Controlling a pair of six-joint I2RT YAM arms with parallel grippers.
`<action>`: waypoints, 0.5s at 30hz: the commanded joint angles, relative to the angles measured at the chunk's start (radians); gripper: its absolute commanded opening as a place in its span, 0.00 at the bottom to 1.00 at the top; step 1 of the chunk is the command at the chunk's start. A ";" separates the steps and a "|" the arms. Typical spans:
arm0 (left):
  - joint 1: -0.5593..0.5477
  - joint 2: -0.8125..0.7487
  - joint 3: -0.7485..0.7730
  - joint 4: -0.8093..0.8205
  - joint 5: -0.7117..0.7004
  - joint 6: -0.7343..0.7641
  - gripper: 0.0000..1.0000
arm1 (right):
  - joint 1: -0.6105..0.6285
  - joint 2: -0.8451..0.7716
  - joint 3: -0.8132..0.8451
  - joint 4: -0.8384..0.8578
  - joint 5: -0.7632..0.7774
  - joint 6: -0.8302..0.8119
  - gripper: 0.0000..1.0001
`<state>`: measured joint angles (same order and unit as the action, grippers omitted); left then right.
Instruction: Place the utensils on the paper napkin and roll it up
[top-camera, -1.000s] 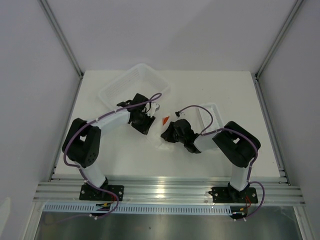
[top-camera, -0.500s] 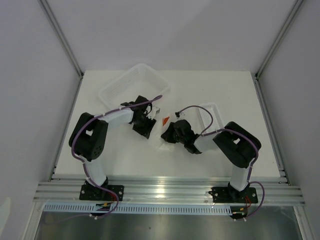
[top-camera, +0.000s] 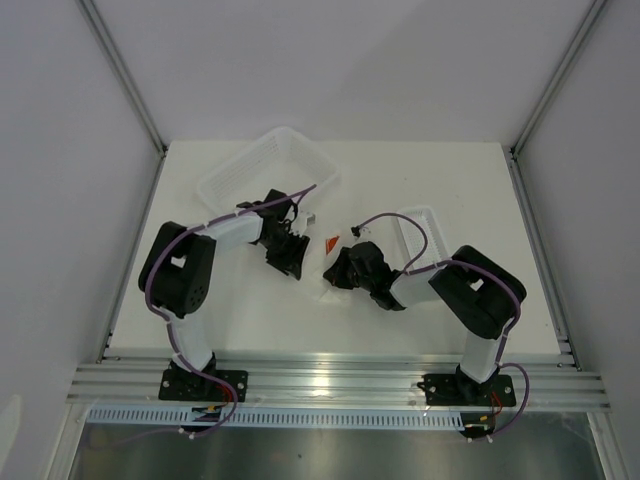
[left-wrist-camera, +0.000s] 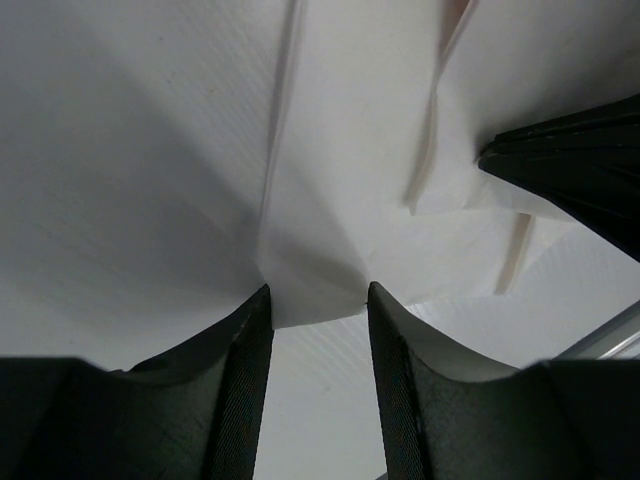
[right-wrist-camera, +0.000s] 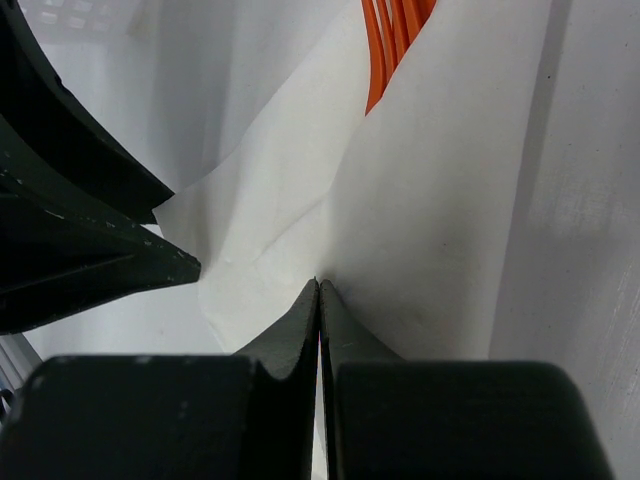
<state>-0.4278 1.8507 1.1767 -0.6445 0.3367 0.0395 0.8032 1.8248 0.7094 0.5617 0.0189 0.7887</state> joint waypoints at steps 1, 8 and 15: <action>-0.009 0.041 0.017 -0.017 0.076 -0.024 0.46 | 0.010 -0.007 -0.024 -0.072 0.026 -0.020 0.00; -0.006 0.018 0.021 0.003 0.084 -0.032 0.26 | 0.013 -0.007 -0.025 -0.071 0.026 -0.022 0.00; -0.006 -0.064 0.029 0.011 0.102 -0.015 0.01 | 0.013 -0.007 -0.021 -0.071 0.026 -0.023 0.00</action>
<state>-0.4297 1.8595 1.1839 -0.6456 0.3988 0.0177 0.8040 1.8244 0.7086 0.5625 0.0193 0.7887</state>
